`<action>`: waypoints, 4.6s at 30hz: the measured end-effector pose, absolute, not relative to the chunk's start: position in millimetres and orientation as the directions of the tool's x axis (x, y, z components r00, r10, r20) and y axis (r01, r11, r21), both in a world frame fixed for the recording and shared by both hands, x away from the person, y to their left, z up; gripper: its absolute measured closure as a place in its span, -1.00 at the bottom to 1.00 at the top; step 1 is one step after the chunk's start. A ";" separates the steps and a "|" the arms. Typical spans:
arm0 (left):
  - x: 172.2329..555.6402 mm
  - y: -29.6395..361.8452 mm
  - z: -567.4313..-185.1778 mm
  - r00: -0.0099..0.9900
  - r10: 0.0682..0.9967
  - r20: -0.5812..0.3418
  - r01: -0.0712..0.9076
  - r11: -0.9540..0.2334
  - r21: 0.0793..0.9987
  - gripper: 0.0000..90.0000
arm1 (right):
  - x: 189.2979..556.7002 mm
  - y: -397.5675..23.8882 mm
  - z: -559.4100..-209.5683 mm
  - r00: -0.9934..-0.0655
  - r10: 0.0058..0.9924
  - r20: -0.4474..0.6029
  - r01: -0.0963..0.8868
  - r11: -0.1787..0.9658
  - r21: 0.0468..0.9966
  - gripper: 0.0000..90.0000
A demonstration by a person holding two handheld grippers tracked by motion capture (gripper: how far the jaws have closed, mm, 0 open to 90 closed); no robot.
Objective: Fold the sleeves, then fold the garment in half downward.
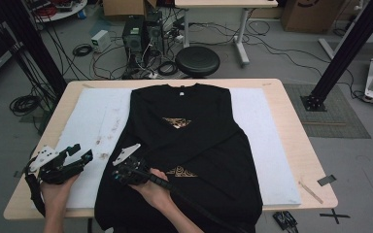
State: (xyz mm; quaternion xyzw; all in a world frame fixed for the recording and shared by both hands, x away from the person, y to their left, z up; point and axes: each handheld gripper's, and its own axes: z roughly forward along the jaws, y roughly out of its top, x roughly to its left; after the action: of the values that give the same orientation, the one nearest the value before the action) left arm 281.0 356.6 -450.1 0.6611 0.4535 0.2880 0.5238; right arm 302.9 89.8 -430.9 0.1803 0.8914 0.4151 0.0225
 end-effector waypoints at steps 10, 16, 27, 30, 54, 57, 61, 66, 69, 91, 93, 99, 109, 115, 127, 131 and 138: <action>280.9 356.6 -450.1 0.423 0.901 -0.092 0.296 -0.041 0.954 -0.11 | 301.5 99.4 -431.9 -0.940 0.322 0.112 0.305 0.647 0.699 0.53; 280.9 356.6 -450.2 0.424 0.901 -0.094 0.296 -0.040 0.954 -0.12 | 298.9 99.2 -441.3 -0.942 0.305 0.141 0.319 0.676 0.664 0.33; 281.0 356.6 -450.1 0.424 0.901 -0.092 0.298 -0.043 0.954 -0.12 | 298.0 98.8 -432.6 -0.937 0.341 0.071 0.279 0.615 0.737 0.95; 280.9 356.7 -450.1 0.424 0.901 -0.093 0.296 -0.040 0.954 -0.11 | 299.4 99.6 -429.9 -0.935 0.347 0.072 0.279 0.595 0.754 0.96; 280.9 356.2 -450.1 0.423 0.902 -0.087 0.296 -0.047 0.954 -0.12 | 261.3 60.4 -447.0 -0.937 0.341 0.075 0.292 0.646 0.706 0.30; 280.8 356.0 -450.1 0.423 0.902 -0.085 0.296 -0.048 0.954 -0.12 | 258.5 59.5 -446.5 -0.947 0.313 0.069 0.265 0.645 0.717 0.90; 281.0 356.1 -450.1 0.423 0.902 -0.088 0.296 -0.046 0.954 -0.12 | 254.7 53.7 -440.5 -0.951 0.303 0.066 0.258 0.653 0.712 0.96; 280.8 355.9 -450.1 0.423 0.902 -0.085 0.294 -0.048 0.955 -0.11 | 251.8 45.6 -441.8 -0.952 0.285 0.109 0.280 0.672 0.686 0.58; 280.7 356.5 -450.1 0.424 0.901 -0.087 0.294 -0.046 0.955 -0.12 | 257.7 37.2 -439.6 -0.936 0.317 0.154 0.327 0.618 0.715 -0.04; 279.4 356.4 -450.1 0.429 0.899 -0.083 0.283 -0.046 0.958 -0.13 | 284.3 -177.4 -412.7 -0.690 0.723 0.035 0.396 0.337 0.854 -0.50; 278.9 356.2 -450.2 0.428 0.900 -0.084 0.277 -0.042 0.960 -0.13 | 280.9 -213.2 -415.5 -0.629 0.778 0.019 0.421 0.319 0.849 -0.50; 276.2 351.2 -448.6 0.433 0.899 -0.059 0.289 -0.077 0.954 -0.13 | 271.4 -264.3 -430.7 -0.533 0.845 0.040 0.445 0.240 0.863 -0.50; 254.0 343.3 -439.7 0.507 0.860 -0.054 0.307 -0.122 0.944 -0.13 | 260.8 -296.4 -446.3 -0.479 0.876 0.050 0.454 0.199 0.868 -0.45; 240.1 331.3 -435.5 0.520 0.854 -0.033 0.295 -0.143 0.945 -0.13 | 260.7 -290.4 -445.1 -0.496 0.867 0.049 0.450 0.209 0.868 -0.45; 224.6 311.0 -451.2 0.564 0.825 -0.034 0.388 -0.228 0.893 -0.13 | 244.8 -288.4 -444.5 -0.522 0.852 0.044 0.479 0.250 0.841 -0.36; 221.4 306.1 -461.6 0.573 0.819 -0.038 0.423 -0.256 0.869 -0.13 | 238.0 -285.7 -448.7 -0.534 0.845 0.020 0.499 0.297 0.814 -0.28; 219.7 298.9 -468.0 0.566 0.825 -0.019 0.433 -0.278 0.857 -0.14 | 232.4 -276.1 -462.2 -0.543 0.839 -0.029 0.507 0.356 0.785 -0.26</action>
State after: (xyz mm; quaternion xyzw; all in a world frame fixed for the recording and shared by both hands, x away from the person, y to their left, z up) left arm 219.7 298.9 -468.0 0.7677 0.4096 0.2225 0.4398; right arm 232.4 -276.1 -462.2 0.4242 0.7934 0.3771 0.2201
